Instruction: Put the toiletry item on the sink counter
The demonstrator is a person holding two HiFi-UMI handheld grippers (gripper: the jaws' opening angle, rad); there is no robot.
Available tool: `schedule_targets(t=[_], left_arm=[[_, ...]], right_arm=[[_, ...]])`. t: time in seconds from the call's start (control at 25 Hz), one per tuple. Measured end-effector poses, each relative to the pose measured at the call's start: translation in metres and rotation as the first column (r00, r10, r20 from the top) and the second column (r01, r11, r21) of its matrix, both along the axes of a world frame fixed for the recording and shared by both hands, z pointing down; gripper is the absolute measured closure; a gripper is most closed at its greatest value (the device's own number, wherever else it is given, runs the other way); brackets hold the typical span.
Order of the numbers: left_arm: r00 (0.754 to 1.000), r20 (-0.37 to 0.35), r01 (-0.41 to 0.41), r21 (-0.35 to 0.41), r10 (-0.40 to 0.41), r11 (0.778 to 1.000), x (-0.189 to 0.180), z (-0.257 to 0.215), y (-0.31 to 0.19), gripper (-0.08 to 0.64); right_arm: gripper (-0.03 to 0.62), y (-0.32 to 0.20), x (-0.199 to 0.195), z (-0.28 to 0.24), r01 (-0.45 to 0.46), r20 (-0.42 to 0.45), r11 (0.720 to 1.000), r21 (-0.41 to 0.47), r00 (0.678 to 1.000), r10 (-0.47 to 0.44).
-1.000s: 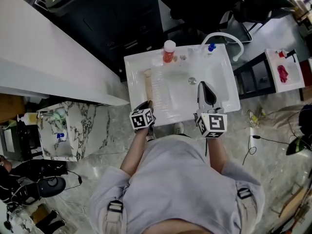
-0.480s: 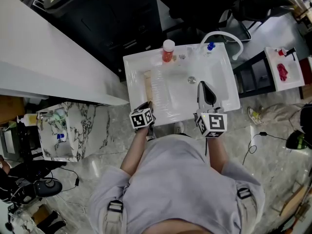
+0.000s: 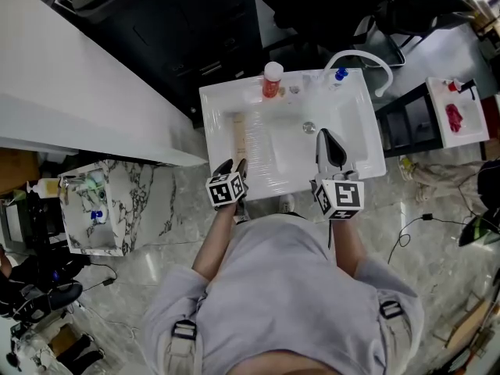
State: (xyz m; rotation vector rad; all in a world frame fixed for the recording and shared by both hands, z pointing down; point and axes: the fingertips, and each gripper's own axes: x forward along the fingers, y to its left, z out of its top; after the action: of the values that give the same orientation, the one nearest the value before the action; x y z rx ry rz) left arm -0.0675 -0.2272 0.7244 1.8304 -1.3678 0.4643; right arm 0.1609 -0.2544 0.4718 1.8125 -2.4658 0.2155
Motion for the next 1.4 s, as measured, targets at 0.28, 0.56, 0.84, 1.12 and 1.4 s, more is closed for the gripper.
schedule_targets(t=[0.28, 0.56, 0.84, 1.12, 1.4], left_arm=[[1.000, 0.018, 0.008, 0.064, -0.009, 0.998, -0.003, -0.017, -0.003, 0.388], [0.998, 0.041, 0.030, 0.135, -0.036, 0.990, -0.011, -0.037, -0.004, 0.517], [0.995, 0.078, 0.051, 0.195, -0.067, 0.980, -0.022, -0.058, -0.005, 0.544], [0.989, 0.119, 0.057, 0.252, -0.089, 0.966, -0.033, -0.082, -0.006, 0.554], [0.985, 0.128, 0.070, 0.308, -0.114, 0.949, -0.041, -0.109, -0.010, 0.554]], right_arm=[[0.588, 0.002, -0.002, 0.001, 0.006, 0.003, 1.000, 0.002, 1.000, -0.006], [0.588, 0.003, -0.006, 0.000, 0.017, 0.002, 1.000, 0.004, 1.000, -0.017], [0.588, 0.004, -0.009, -0.001, 0.026, 0.002, 1.000, 0.006, 1.000, -0.026], [0.588, 0.005, -0.014, -0.003, 0.039, 0.001, 0.999, 0.011, 0.999, -0.039], [0.588, 0.004, -0.017, -0.005, 0.050, 0.005, 0.999, 0.012, 0.999, -0.051]])
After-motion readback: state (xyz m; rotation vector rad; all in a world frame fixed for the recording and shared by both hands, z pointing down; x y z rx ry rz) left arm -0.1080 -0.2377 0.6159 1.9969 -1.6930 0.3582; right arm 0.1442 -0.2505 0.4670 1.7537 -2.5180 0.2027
